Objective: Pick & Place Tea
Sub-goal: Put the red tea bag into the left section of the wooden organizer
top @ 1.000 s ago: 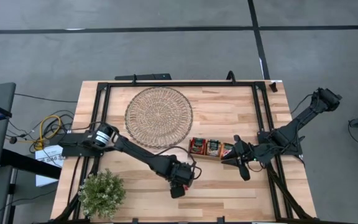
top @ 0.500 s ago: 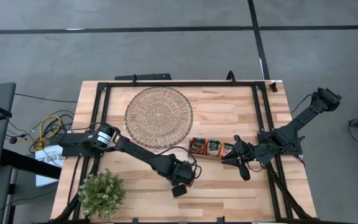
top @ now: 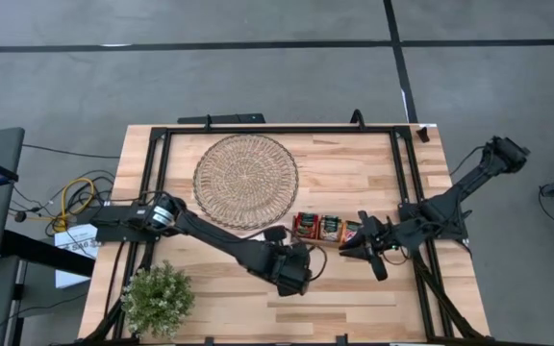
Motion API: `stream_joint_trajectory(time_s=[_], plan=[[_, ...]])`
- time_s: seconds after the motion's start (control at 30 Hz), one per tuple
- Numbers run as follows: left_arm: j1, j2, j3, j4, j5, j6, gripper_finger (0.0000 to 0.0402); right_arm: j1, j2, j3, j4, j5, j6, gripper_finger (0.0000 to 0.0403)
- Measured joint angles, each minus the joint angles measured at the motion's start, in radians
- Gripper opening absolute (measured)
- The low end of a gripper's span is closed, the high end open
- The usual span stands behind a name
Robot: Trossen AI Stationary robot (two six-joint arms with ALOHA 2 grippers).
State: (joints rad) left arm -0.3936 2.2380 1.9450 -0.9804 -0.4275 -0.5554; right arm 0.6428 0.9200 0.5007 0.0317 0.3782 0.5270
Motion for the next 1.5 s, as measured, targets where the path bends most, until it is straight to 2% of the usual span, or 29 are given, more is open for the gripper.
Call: stream_joint_trajectory(time_s=[0.17, 0.33, 0.47, 0.63, 0.87, 1.03, 1.23, 1.5], plan=[[-0.002, -0.003, 0.113, -0.01, -0.158, 0.121, 0.0, -0.053, 0.06, 0.0, 0.08, -0.117, 0.0, 0.0073], [-0.001, -0.004, 0.166, -0.008, -0.284, 0.224, 0.0, -0.117, 0.138, 0.0, 0.16, -0.241, 0.015, 0.0105], [-0.002, -0.005, 0.167, 0.01, -0.288, 0.266, 0.0, -0.173, 0.175, 0.0, 0.225, -0.303, 0.017, 0.0139], [-0.006, -0.005, 0.167, 0.012, -0.299, 0.275, 0.0, -0.235, 0.207, 0.0, 0.235, -0.304, 0.057, 0.0176], [-0.014, -0.005, 0.167, 0.017, -0.304, 0.279, 0.0, -0.303, 0.251, 0.0, 0.275, -0.349, 0.088, 0.0197], [-0.013, -0.006, 0.167, 0.017, -0.304, 0.28, 0.0, -0.327, 0.267, 0.001, 0.311, -0.356, 0.099, 0.019], [-0.013, -0.006, 0.167, 0.018, -0.304, 0.28, 0.0, -0.345, 0.266, 0.001, 0.314, -0.356, 0.103, 0.0164], [-0.012, -0.006, 0.168, 0.027, -0.303, 0.307, 0.0, -0.344, 0.266, 0.001, 0.314, -0.358, 0.12, 0.0089]])
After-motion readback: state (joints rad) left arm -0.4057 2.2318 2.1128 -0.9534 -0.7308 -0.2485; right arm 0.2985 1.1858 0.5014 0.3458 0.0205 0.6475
